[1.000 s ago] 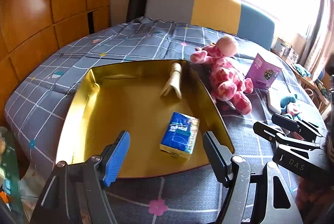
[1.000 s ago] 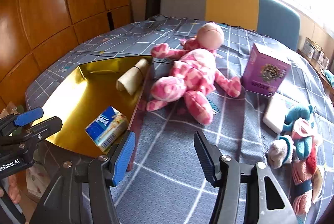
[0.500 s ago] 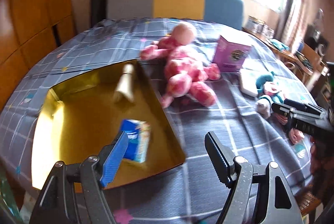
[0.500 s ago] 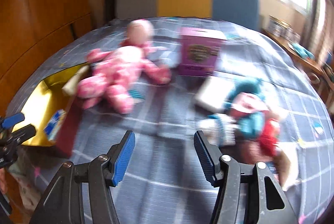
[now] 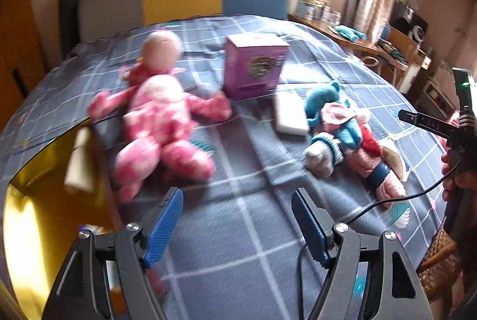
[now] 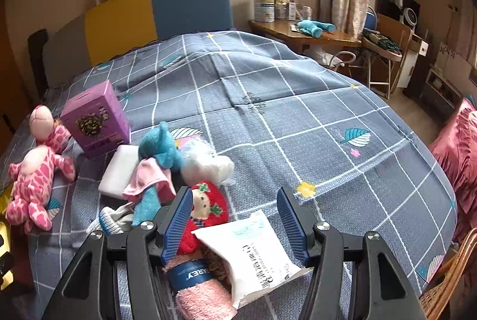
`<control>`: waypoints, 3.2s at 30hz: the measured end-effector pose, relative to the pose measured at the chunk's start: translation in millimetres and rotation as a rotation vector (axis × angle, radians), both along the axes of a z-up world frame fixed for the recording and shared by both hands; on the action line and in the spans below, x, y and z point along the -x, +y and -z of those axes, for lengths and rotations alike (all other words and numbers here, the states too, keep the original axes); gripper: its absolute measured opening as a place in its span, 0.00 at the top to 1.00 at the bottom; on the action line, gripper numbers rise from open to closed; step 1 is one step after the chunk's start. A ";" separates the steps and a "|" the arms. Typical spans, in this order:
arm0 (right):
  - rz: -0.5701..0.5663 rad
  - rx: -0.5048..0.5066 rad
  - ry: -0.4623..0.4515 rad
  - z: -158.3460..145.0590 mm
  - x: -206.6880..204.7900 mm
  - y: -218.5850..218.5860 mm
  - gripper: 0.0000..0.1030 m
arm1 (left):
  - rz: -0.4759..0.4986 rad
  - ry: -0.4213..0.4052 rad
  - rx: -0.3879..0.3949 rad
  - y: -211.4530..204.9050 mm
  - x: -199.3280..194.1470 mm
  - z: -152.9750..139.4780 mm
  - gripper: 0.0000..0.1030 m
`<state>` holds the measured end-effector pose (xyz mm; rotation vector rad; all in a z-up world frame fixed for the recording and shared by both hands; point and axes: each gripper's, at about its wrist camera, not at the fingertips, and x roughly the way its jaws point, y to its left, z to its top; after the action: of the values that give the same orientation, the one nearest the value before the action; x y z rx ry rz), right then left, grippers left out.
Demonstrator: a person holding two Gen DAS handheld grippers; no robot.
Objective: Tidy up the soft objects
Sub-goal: 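Move the left gripper to the white sponge and grasp it, then carry the white sponge into the tray with the left gripper while the right grasps the plastic-wrapped item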
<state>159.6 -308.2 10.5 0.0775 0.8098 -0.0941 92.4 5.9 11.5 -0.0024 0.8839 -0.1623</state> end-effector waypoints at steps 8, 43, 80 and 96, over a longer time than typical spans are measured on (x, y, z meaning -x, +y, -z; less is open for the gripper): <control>0.054 -0.136 -0.009 6.5 0.7 -23.4 0.42 | 0.056 0.065 -0.022 -54.7 -78.1 18.2 0.28; 0.023 -0.297 0.055 22.6 -6.4 -33.2 0.42 | 0.097 0.100 0.006 -84.8 -156.5 57.5 0.45; -0.327 0.248 0.264 66.6 -124.1 36.1 0.67 | 0.036 0.060 0.208 7.1 15.3 27.2 0.45; -0.580 -0.101 0.198 1.8 -19.8 116.6 0.66 | -0.024 -0.002 0.221 27.6 44.2 5.7 0.45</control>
<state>179.4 -191.7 8.7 -0.0743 1.0062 0.4935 48.2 33.5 5.8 -0.2191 0.8604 -0.2365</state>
